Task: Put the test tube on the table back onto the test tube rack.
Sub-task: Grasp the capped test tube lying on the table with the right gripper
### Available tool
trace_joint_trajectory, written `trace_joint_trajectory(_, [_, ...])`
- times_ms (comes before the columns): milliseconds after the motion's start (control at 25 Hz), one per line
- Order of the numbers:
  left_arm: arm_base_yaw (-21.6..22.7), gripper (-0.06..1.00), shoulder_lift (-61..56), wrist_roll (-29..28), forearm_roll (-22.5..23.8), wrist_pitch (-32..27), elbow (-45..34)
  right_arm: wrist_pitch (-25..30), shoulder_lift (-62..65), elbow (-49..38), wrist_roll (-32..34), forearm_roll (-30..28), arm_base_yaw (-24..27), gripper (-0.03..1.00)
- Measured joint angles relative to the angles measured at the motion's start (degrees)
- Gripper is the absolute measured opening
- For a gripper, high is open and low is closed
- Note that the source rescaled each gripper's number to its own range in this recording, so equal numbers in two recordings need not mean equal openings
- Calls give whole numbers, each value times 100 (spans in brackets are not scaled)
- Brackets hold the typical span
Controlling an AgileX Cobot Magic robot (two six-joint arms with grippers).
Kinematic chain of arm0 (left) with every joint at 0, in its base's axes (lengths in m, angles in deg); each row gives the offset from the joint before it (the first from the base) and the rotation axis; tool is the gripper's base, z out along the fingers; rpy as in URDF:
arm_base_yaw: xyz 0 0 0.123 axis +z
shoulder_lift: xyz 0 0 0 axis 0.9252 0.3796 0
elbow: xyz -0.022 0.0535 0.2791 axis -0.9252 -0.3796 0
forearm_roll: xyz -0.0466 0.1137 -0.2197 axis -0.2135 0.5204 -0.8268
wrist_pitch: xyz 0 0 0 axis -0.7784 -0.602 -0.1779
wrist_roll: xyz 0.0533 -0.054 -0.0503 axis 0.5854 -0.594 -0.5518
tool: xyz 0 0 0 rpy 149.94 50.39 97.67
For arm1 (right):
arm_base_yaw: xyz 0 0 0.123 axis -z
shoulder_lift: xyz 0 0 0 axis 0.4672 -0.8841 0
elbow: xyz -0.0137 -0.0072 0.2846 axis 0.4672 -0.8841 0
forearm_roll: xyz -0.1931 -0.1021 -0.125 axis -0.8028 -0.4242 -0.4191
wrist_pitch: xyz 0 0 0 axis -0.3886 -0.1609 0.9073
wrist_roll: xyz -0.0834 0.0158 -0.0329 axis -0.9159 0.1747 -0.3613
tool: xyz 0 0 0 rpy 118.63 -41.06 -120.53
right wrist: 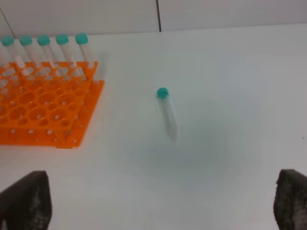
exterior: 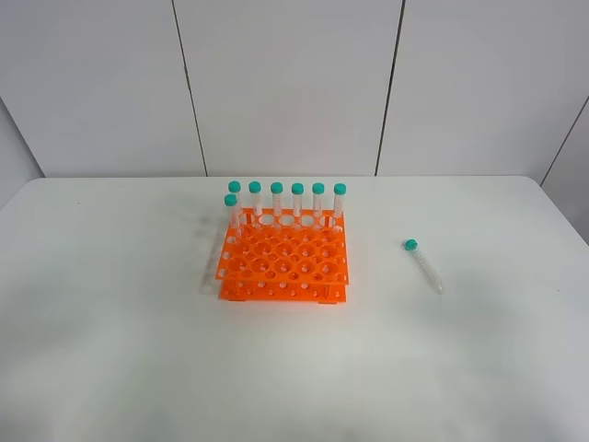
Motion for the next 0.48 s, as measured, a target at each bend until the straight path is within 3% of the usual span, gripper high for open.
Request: trace_joint_trajectory(480, [0,100,0,0,0,0,0,11,0,55,-71,14,0,100])
